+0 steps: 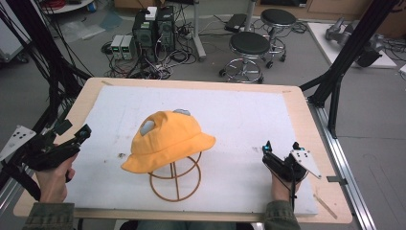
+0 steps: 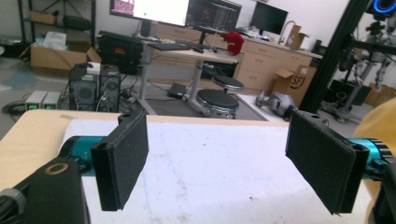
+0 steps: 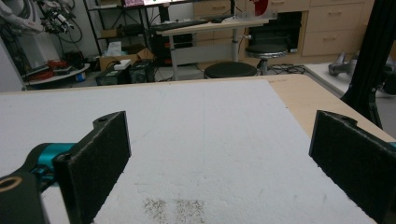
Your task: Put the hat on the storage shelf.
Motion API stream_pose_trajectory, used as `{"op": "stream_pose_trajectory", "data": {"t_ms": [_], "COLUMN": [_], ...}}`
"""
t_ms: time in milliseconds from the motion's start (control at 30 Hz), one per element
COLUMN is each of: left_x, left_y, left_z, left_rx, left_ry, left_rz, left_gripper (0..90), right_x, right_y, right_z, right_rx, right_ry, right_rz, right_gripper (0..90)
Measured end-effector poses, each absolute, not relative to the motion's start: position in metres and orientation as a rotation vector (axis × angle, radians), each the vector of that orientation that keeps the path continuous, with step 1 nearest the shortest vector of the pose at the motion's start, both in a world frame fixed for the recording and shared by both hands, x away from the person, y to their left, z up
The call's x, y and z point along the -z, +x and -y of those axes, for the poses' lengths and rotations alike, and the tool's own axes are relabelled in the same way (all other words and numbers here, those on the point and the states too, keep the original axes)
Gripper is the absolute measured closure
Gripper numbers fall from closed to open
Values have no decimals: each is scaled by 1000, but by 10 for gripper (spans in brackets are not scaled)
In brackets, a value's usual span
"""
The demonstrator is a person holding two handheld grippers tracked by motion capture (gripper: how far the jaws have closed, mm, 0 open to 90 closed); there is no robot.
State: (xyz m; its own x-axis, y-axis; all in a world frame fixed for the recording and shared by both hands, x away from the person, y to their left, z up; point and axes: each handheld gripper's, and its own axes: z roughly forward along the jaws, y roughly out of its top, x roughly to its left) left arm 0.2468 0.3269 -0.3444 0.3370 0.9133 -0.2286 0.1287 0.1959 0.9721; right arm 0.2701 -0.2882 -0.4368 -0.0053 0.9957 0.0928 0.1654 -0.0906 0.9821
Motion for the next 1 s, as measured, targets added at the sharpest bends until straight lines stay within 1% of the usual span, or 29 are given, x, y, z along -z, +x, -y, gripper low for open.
{"op": "stream_pose_trajectory", "data": {"t_ms": [400,733,1000], "left_x": [373,395,407], "left_y": [248,252,251], "left_z": [-332,-326,-330], "left_rx": [-897,-1015,-1127], "left_ry": [1222,1265,1197], "left_rz": [-1198,-1194,-1211], "left_gripper": [201,202,202], "right_x": [437,437,437], "right_y": [270,270,269], "right_z": [288,288,288], "right_rx": [-1203,-1204,-1200], "right_ry": [1395,1398,1396], "right_rz": [-1296,-1296,-1299], "right_gripper": [43,44,43]}}
